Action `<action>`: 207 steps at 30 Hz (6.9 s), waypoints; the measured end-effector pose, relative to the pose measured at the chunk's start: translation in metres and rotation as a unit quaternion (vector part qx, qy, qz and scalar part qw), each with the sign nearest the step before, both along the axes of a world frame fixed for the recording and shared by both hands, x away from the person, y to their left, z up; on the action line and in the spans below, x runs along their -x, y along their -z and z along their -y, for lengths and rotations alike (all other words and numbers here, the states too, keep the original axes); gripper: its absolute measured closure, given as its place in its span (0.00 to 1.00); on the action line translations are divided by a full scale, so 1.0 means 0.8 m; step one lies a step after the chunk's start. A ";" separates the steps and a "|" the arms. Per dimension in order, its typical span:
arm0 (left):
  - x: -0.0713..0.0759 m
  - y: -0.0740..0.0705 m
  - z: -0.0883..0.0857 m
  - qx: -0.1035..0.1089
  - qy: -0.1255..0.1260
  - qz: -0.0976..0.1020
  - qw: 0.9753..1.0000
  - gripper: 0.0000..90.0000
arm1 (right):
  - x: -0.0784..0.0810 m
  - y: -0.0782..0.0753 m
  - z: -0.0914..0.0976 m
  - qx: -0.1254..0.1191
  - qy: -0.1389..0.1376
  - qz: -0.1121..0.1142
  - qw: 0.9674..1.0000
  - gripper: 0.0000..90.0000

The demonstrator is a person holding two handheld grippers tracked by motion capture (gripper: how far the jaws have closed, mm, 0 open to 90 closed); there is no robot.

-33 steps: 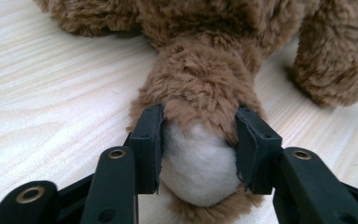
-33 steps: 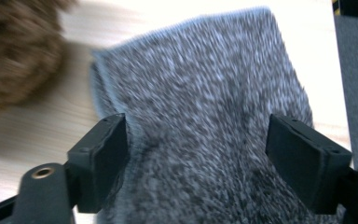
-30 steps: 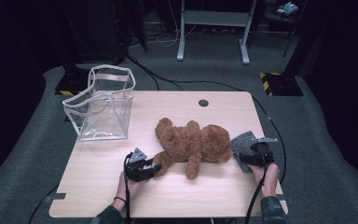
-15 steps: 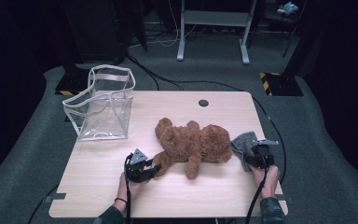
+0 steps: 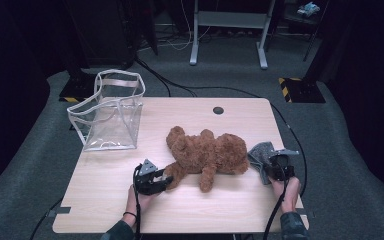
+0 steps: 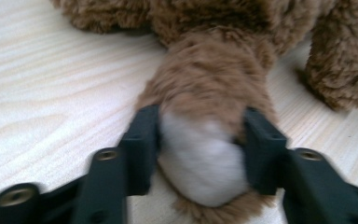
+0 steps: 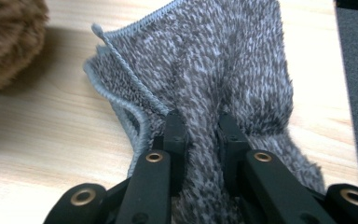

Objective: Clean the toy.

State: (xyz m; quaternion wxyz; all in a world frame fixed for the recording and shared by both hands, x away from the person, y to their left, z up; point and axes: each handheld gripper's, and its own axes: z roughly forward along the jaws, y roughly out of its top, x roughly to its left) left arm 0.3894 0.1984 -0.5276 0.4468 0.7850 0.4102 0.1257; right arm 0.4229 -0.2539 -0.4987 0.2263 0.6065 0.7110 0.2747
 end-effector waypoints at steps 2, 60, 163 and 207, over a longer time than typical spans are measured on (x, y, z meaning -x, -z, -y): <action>0.000 0.000 0.000 -0.002 0.000 0.001 1.000 0.53 | 0.003 -0.005 0.001 0.002 -0.002 0.003 1.000 0.87; -0.006 0.002 -0.005 0.016 -0.025 -0.023 0.999 0.32 | 0.013 -0.153 -0.094 -0.026 -0.125 0.096 0.987 0.88; 0.016 0.001 -0.029 0.051 0.005 -0.006 0.999 0.68 | 0.036 -0.033 -0.331 -0.031 -0.279 0.002 0.960 0.90; 0.008 0.002 -0.032 0.059 -0.010 -0.029 0.998 0.80 | 0.011 -0.124 -0.284 0.010 -0.220 0.090 0.971 0.90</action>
